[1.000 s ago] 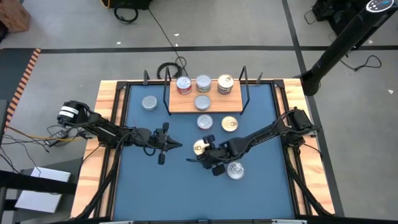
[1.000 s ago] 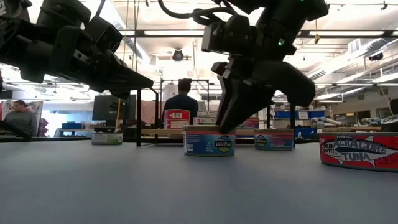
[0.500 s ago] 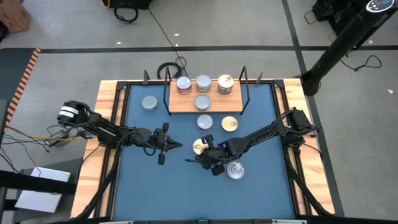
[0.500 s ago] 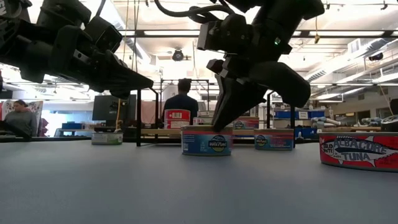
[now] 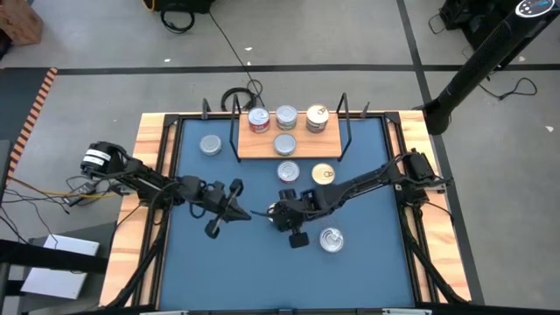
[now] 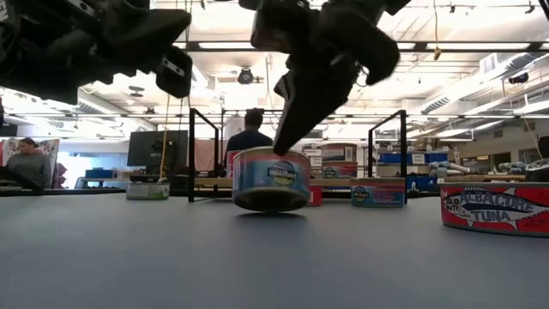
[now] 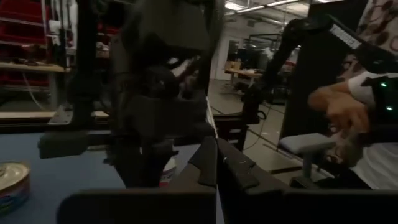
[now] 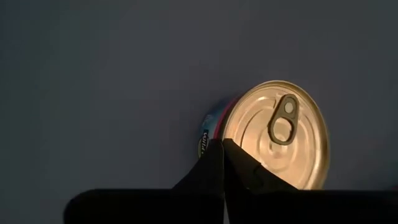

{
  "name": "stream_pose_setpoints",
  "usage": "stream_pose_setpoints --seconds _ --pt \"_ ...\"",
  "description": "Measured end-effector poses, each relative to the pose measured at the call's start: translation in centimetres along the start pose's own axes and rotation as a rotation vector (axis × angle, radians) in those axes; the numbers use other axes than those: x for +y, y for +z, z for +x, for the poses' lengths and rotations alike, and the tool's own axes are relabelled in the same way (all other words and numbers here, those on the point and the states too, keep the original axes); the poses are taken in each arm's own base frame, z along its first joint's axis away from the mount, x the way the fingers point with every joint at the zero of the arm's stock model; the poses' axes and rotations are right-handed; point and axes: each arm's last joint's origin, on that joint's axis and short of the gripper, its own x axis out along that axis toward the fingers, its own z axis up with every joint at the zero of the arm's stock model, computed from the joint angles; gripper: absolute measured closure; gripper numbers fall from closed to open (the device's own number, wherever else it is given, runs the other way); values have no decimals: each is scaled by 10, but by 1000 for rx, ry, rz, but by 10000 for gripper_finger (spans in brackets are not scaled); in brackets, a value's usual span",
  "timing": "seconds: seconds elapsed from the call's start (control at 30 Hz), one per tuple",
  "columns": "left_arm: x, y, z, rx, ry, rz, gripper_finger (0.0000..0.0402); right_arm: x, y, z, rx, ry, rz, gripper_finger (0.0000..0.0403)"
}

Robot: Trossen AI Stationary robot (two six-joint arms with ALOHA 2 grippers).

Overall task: Stack canned seafood by type on shelf
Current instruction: Put the blue tuna can aligned with the stacked blue tuna can on the shelf

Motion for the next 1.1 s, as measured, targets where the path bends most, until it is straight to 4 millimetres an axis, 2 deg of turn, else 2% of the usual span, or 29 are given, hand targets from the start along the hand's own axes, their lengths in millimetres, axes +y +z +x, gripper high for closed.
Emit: stream_pose_setpoints --seconds 0.33,0.63,1.1 --pt "6 -1 -1 20 27 -20 400 -30 4 -1 -29 231 366 402" --pt "6 -1 -1 19 29 -31 400 -40 13 -5 -105 490 444 402" --pt "6 -1 -1 19 29 -46 400 -59 -1 1 -67 449 505 402"
